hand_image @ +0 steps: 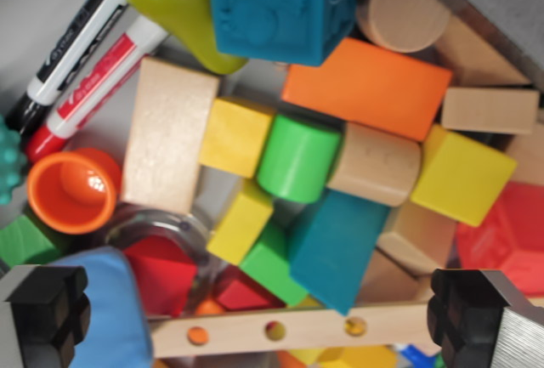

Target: Pick an object from the bin

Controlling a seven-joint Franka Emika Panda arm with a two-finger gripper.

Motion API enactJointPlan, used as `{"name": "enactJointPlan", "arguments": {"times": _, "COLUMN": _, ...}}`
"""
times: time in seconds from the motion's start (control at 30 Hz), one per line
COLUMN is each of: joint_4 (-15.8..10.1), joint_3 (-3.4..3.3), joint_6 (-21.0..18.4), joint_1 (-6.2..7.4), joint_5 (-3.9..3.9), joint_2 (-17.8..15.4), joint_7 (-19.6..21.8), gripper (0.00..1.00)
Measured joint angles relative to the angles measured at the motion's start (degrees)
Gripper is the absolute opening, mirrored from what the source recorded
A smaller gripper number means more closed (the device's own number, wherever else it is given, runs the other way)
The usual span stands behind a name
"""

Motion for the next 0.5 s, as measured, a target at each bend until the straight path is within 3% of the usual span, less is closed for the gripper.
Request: {"name": "enactJointPlan", "arguments": {"times": 0.5, "joint_4": 0.19, "joint_3": -0.98, "joint_6": 5.58, "joint_1": 4.34, "joint_5": 0.14, "joint_2": 6.18, "joint_7": 17.66, "gripper": 1.00}}
